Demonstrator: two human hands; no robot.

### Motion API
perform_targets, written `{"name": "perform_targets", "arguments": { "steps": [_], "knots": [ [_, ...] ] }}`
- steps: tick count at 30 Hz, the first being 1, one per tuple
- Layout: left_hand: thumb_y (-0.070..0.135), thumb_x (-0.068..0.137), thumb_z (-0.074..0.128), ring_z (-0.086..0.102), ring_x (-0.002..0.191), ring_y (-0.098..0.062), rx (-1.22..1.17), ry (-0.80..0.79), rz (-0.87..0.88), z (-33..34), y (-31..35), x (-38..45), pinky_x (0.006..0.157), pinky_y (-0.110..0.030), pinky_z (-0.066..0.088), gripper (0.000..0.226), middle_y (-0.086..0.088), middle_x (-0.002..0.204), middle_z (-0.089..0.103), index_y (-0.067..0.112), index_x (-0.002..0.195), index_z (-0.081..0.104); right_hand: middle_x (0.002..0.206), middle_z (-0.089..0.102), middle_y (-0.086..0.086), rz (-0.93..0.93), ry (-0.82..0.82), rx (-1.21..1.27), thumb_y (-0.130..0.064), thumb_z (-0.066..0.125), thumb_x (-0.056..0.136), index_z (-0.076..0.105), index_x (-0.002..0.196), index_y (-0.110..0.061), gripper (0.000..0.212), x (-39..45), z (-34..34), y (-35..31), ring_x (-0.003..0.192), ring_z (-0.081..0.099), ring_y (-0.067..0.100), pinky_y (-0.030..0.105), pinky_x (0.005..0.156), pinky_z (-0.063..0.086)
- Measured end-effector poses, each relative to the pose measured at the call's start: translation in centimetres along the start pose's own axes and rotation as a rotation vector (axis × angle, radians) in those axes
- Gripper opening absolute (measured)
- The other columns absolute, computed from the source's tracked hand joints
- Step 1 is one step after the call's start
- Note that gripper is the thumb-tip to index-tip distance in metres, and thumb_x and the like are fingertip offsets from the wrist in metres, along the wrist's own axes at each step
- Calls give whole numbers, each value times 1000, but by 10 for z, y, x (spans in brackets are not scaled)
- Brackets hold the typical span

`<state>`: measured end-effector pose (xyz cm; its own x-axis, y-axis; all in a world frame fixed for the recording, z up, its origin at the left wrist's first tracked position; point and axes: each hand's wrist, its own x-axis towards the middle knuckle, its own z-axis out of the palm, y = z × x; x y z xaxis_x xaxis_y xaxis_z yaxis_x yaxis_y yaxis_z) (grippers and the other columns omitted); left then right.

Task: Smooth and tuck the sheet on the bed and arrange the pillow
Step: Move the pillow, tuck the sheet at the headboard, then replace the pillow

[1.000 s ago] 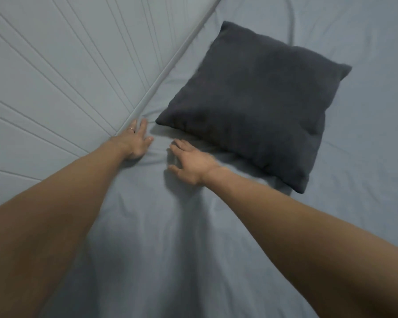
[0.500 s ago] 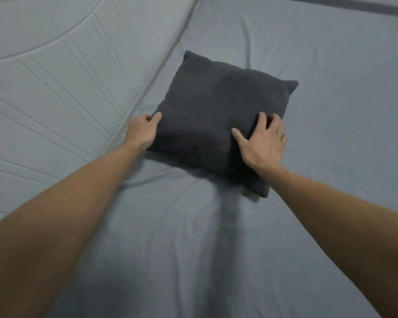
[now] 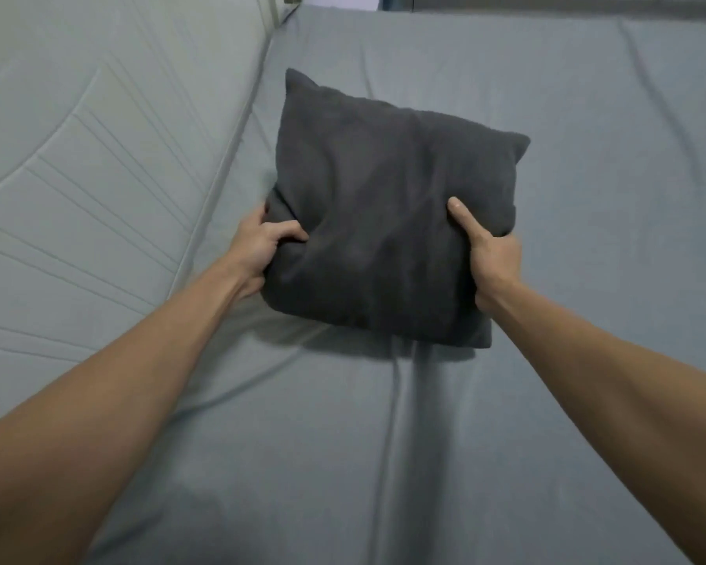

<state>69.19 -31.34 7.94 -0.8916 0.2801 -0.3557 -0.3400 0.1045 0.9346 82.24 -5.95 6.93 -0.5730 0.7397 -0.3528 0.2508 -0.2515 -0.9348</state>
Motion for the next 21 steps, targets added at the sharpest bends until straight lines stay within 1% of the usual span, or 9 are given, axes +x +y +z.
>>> {"name": "perform_targets", "arguments": {
  "steps": [2, 5, 8, 10, 11, 13, 15, 18, 21],
  "knots": [
    [-1, 65, 75, 69, 102, -22, 66, -15, 30, 24, 12, 5, 89, -35, 55, 53, -7, 108, 73, 10, 116, 66, 92, 61, -28, -7, 20, -13, -55, 91, 56, 60, 109, -32, 65, 7, -19, -20, 85, 59, -8, 15, 76, 47],
    [15, 64, 80, 71, 94, -15, 134, -16, -4, 56, 16, 12, 83, -31, 56, 47, -1, 100, 76, 13, 111, 71, 97, 66, -18, -29, 86, -51, -40, 89, 69, 64, 124, -17, 64, 23, -43, -39, 97, 65, 8, 27, 89, 51],
    [28, 70, 75, 70, 97, -20, 21, -112, -102, 70, 0, 20, 84, -33, 54, 39, -3, 101, 76, 11, 105, 74, 101, 72, -14, -67, 125, -31, -34, 86, 73, 68, 123, -12, 58, 36, -70, -41, 100, 70, 8, 28, 89, 56],
    [35, 77, 65, 66, 96, -22, 63, -44, -145, 58, -19, 29, 77, -34, 48, 33, -4, 100, 73, 13, 101, 74, 109, 75, -10, -66, 140, 6, -36, 87, 71, 69, 124, -13, 60, 38, -91, -37, 101, 71, 8, 32, 91, 58],
    [33, 83, 60, 64, 102, -24, 227, 43, -142, 41, -29, 35, 81, -35, 47, 32, -6, 106, 72, 14, 105, 73, 111, 75, -8, -61, 146, 26, -37, 88, 70, 69, 124, -13, 62, 38, -98, -33, 101, 72, 8, 34, 92, 58],
    [29, 93, 50, 51, 127, -28, 761, 197, -155, -11, -59, 50, 105, -38, 40, 41, -11, 135, 59, 15, 130, 60, 111, 76, -7, -59, 149, 63, -34, 88, 71, 70, 122, -13, 58, 36, -105, -24, 102, 73, 10, 36, 93, 58],
    [35, 97, 41, 30, 142, -34, 1192, 196, -202, -66, -86, 62, 117, -43, 24, 53, -15, 154, 35, 20, 148, 38, 110, 76, -5, -65, 129, 83, -29, 86, 76, 70, 121, -11, 51, 33, -98, -12, 102, 73, 11, 36, 93, 58],
    [55, 97, 32, 0, 151, -29, 1386, 123, -248, -109, -113, 75, 120, -54, 8, 66, -9, 164, 2, 32, 155, 12, 111, 76, -2, -100, 69, 66, -22, 82, 81, 71, 119, -7, 43, 30, -67, 0, 104, 72, 12, 34, 93, 58],
    [72, 91, 19, -14, 150, -23, 1409, 162, -239, -114, -129, 84, 115, -60, 1, 73, 1, 164, -11, 40, 153, -4, 108, 77, 0, -141, 43, 84, -21, 83, 80, 71, 117, -5, 42, 34, -34, -4, 101, 73, 12, 32, 88, 59]
  ]
}}
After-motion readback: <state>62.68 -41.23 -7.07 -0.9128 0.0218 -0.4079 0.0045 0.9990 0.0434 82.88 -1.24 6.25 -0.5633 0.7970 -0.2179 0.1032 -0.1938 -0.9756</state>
